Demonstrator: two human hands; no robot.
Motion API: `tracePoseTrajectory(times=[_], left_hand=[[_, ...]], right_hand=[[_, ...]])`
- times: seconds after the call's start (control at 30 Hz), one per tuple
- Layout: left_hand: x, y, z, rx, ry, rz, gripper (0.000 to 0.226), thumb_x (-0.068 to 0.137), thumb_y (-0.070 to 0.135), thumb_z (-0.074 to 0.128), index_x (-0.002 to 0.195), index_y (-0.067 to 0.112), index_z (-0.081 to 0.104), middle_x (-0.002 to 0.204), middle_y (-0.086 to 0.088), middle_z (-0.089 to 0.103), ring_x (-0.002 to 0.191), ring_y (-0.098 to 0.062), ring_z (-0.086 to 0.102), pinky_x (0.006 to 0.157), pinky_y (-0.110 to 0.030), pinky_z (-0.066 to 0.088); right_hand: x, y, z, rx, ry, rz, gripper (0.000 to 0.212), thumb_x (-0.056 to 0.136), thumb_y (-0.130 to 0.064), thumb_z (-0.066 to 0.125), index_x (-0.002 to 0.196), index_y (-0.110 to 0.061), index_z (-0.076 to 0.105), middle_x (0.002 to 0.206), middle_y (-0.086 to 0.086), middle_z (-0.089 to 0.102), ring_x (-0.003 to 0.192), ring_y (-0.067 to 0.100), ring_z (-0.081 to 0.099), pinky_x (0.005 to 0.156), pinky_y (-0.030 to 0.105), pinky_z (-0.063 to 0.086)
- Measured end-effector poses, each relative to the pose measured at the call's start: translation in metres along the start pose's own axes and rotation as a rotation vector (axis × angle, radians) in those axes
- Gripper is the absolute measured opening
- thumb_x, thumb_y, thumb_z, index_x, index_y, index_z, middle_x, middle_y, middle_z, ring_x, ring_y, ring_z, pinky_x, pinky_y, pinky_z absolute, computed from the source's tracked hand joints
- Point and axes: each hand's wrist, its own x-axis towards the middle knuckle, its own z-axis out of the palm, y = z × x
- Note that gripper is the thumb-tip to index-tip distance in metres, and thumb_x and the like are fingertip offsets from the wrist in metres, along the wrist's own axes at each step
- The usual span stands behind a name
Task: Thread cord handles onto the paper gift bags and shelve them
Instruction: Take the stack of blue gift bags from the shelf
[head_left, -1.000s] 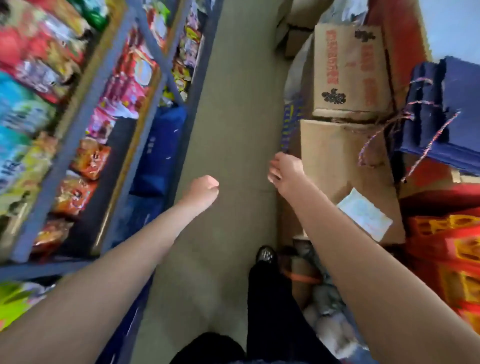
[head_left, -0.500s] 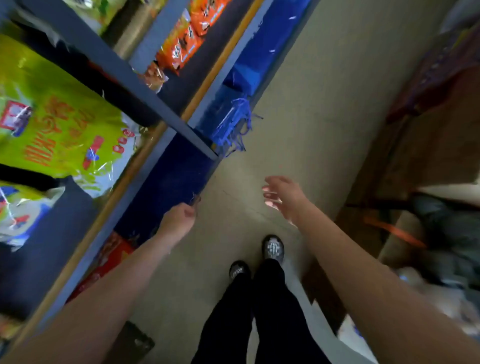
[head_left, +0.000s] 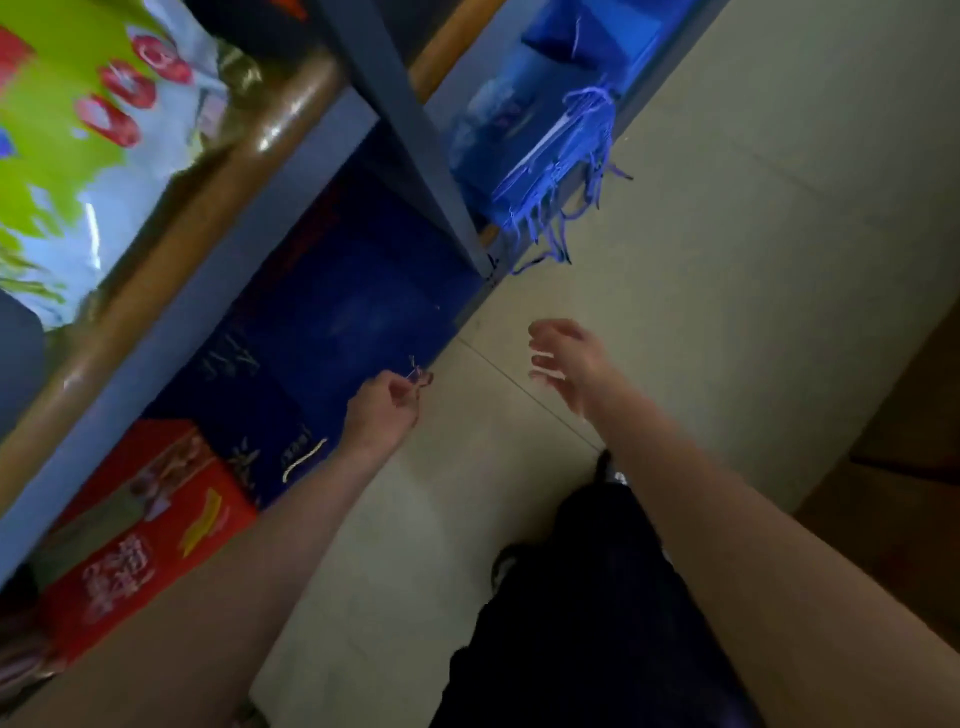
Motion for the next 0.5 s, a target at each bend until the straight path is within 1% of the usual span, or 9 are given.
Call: tracePoseTrajectory(times=[0.07, 0.17, 0.23, 0.3, 0.33, 0.37, 0.43, 0.47, 0.5], left_hand=[[0.039, -0.02, 0.018, 0.022, 0.029, -0.012, 0.032, 0.09, 0.017, 0.057, 0.119, 0.004, 0.055, 0.118, -0.006, 0.056, 0.109, -0.026, 0.053, 0.084, -0.027, 0.038], [0.093, -0.059, 0.051, -0.004, 0.071, -0.046, 0.043, 0.087, 0.017, 0.062, 0.127, 0.006, 0.048, 0.13, -0.013, 0.049, 0.114, -0.028, 0.05, 0.089, -0.03, 0.039], [0.125, -0.083, 0.075, -0.021, 0.071, -0.078, 0.048, 0.088, 0.022, 0.063, 0.13, 0.01, 0.046, 0.132, -0.011, 0.047, 0.117, -0.026, 0.049, 0.092, -0.031, 0.038], [0.152, -0.098, 0.099, -0.03, 0.085, -0.096, 0.049, 0.088, 0.024, 0.063, 0.132, 0.013, 0.045, 0.133, -0.009, 0.047, 0.119, -0.026, 0.047, 0.095, -0.032, 0.038], [0.163, -0.103, 0.109, -0.019, 0.124, -0.092, 0.051, 0.086, 0.026, 0.064, 0.132, 0.014, 0.046, 0.133, -0.009, 0.046, 0.12, -0.027, 0.046, 0.097, -0.035, 0.037], [0.172, -0.105, 0.118, 0.016, 0.183, -0.089, 0.053, 0.084, 0.032, 0.066, 0.13, 0.015, 0.047, 0.131, -0.008, 0.046, 0.12, -0.029, 0.044, 0.097, -0.038, 0.037], [0.182, -0.102, 0.135, 0.089, 0.311, -0.101, 0.057, 0.078, 0.046, 0.068, 0.122, 0.017, 0.047, 0.126, -0.007, 0.043, 0.12, -0.031, 0.038, 0.096, -0.042, 0.033], [0.184, -0.099, 0.14, 0.083, 0.351, -0.112, 0.058, 0.075, 0.049, 0.068, 0.118, 0.017, 0.046, 0.124, -0.007, 0.041, 0.119, -0.031, 0.036, 0.096, -0.042, 0.031], [0.186, -0.095, 0.143, 0.064, 0.377, -0.122, 0.058, 0.074, 0.05, 0.068, 0.115, 0.016, 0.046, 0.123, -0.007, 0.039, 0.118, -0.031, 0.035, 0.096, -0.043, 0.029]], right_hand=[[0.048, 0.013, 0.003, -0.082, -0.052, -0.047, 0.014, 0.091, -0.009, 0.051, 0.102, -0.018, 0.056, 0.088, -0.005, 0.055, 0.083, 0.014, 0.048, 0.071, 0.026, 0.046], [0.117, 0.031, 0.016, -0.293, -0.172, -0.133, 0.029, 0.09, -0.005, 0.054, 0.117, -0.015, 0.054, 0.093, -0.001, 0.055, 0.092, 0.015, 0.048, 0.081, 0.029, 0.043], [0.156, 0.042, 0.031, -0.487, -0.268, -0.237, 0.039, 0.089, -0.001, 0.056, 0.125, -0.015, 0.052, 0.108, 0.002, 0.053, 0.1, 0.016, 0.048, 0.078, 0.026, 0.042], [0.187, 0.054, 0.049, -0.719, -0.348, -0.35, 0.045, 0.087, 0.002, 0.058, 0.129, -0.012, 0.051, 0.125, 0.007, 0.048, 0.108, 0.018, 0.048, 0.083, 0.023, 0.04], [0.198, 0.059, 0.059, -0.798, -0.372, -0.39, 0.046, 0.086, 0.004, 0.058, 0.13, -0.009, 0.05, 0.127, 0.008, 0.046, 0.112, 0.019, 0.047, 0.087, 0.02, 0.038], [0.208, 0.064, 0.068, -0.837, -0.387, -0.43, 0.047, 0.085, 0.007, 0.059, 0.129, -0.005, 0.05, 0.123, 0.009, 0.046, 0.112, 0.019, 0.046, 0.087, 0.017, 0.038], [0.217, 0.071, 0.08, -0.732, -0.41, -0.411, 0.043, 0.085, 0.01, 0.057, 0.126, 0.002, 0.049, 0.112, 0.008, 0.048, 0.104, 0.019, 0.048, 0.076, 0.015, 0.044], [0.217, 0.073, 0.083, -0.652, -0.401, -0.408, 0.04, 0.086, 0.01, 0.056, 0.125, 0.004, 0.049, 0.109, 0.01, 0.05, 0.101, 0.02, 0.05, 0.073, 0.017, 0.047], [0.214, 0.073, 0.086, -0.589, -0.383, -0.396, 0.038, 0.087, 0.009, 0.056, 0.124, 0.004, 0.051, 0.11, 0.012, 0.052, 0.101, 0.022, 0.052, 0.074, 0.021, 0.048]])
